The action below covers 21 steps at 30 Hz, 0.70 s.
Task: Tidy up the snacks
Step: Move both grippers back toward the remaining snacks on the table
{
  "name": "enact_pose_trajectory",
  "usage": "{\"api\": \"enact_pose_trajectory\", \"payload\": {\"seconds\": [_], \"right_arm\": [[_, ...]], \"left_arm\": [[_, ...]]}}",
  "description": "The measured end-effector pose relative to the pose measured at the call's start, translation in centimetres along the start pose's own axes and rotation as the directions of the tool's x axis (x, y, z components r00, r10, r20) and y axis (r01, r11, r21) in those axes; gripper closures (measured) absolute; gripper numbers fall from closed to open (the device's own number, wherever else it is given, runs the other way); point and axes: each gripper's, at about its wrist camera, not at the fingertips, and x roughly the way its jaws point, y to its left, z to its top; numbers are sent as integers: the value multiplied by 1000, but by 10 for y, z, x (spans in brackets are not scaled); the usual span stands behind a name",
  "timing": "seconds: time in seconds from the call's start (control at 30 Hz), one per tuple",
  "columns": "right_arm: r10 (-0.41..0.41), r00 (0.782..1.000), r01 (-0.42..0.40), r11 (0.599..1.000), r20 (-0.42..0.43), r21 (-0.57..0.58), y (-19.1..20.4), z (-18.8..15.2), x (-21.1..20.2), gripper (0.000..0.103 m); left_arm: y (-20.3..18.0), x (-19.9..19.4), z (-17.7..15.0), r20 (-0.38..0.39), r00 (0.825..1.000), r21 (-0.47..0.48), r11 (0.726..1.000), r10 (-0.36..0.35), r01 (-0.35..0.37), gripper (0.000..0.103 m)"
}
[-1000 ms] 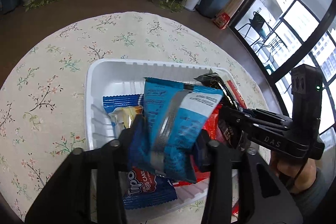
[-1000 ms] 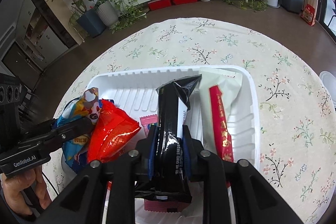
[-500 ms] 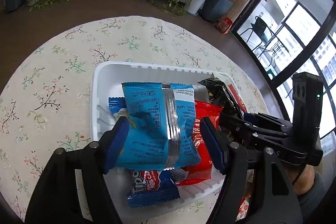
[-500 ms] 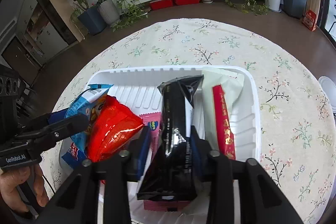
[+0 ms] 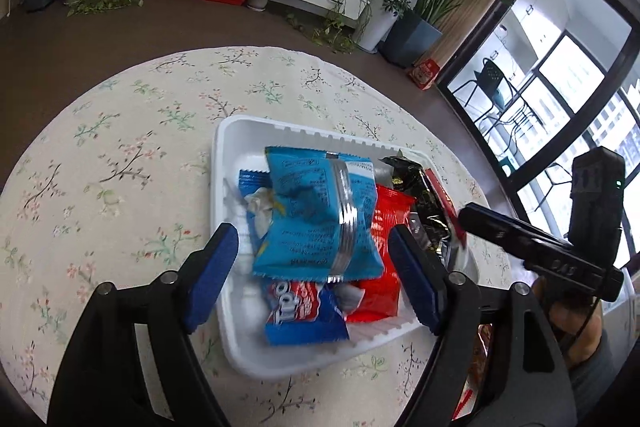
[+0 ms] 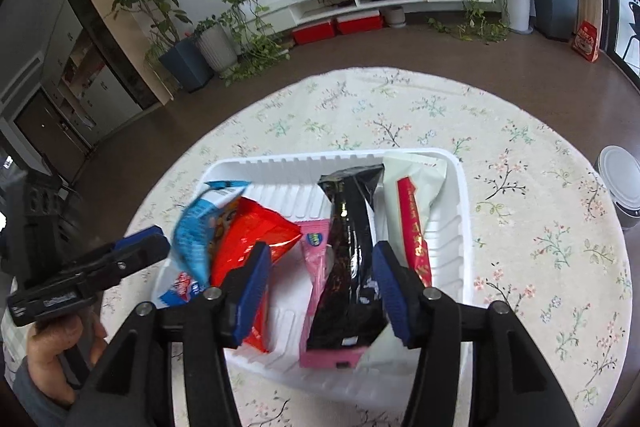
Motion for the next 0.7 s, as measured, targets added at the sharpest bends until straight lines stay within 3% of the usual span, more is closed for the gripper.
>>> {"api": "enact_pose_trajectory", "payload": {"seconds": [0.1,0.17,0.2,0.43,0.7], "right_arm": [[18,999,-17,1000,46,-7,1,-9,-26,34],[37,997,-38,999,68,9,-4,-18,-45,30],[46,996,-47,999,79,18,-7,-23,-54,30],[46,991,-51,998,124,36,-15,-64,-103,29],[28,991,-36,998,131,56,-23,-120,-132,27]], "left_arm": [[3,-23,-15,35,999,-9,1000,4,-4,22],[3,-39,-28,64,998,-19,1000,16,-15,8],[2,-45,-34,75,997,-20,1000,19,-18,6],[-16,-91,-88,128,991,-32,999,27,-23,1],[-50,-111,-162,108,992,-12,997,71,-71,0]]}}
